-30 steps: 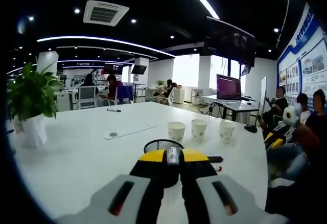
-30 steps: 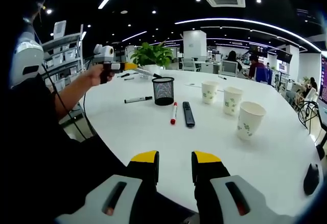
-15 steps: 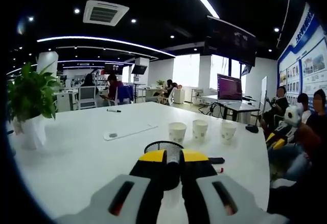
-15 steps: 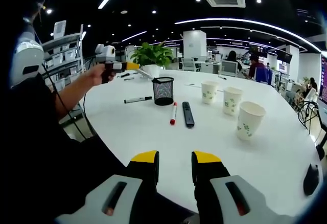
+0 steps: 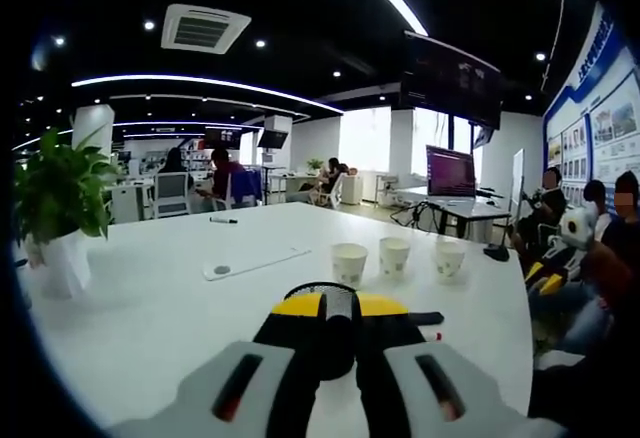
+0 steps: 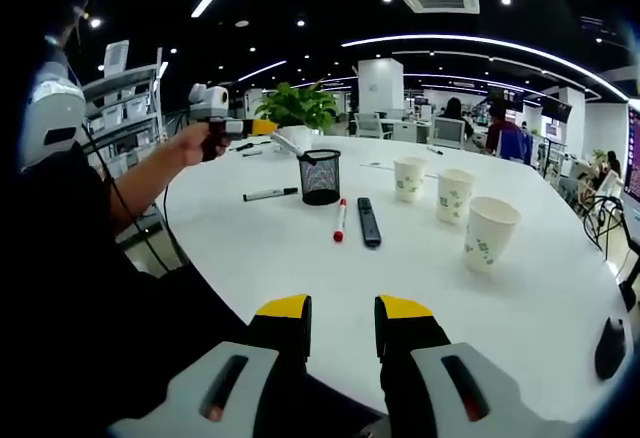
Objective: Place the scattered laser pointers and whiteboard markers into the pen holder and stack the scattered paper cups together
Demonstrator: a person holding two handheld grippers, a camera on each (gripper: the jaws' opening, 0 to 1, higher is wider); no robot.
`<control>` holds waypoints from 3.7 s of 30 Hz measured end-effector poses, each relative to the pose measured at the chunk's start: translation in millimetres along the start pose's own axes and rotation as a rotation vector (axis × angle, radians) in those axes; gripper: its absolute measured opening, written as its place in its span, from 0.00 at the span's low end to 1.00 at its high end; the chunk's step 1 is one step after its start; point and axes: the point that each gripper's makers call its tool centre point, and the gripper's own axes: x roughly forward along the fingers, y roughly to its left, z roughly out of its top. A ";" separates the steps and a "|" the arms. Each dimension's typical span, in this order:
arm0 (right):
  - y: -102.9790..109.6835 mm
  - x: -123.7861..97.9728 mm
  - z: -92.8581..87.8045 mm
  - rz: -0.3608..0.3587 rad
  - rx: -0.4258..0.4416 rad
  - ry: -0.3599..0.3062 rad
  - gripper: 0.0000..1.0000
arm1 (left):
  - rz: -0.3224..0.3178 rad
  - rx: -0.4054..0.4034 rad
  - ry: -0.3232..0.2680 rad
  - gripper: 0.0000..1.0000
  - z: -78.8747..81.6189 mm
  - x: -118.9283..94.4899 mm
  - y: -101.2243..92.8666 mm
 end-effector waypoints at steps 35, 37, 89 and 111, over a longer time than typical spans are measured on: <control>-0.9 -1.1 -4.3 -0.004 0.013 0.001 0.28 | 0.013 -0.014 -0.031 0.18 3.0 12.9 0.2; -0.8 -1.1 -4.2 -0.004 0.013 0.001 0.28 | 0.014 -0.015 -0.030 0.19 2.4 12.1 0.4; 12.9 14.8 9.0 0.042 -0.023 0.009 0.28 | 0.051 -0.065 0.046 0.27 -38.8 -24.5 16.6; 17.8 18.9 7.5 0.050 -0.019 0.010 0.29 | 0.058 -0.064 0.043 0.28 -43.8 -38.9 13.6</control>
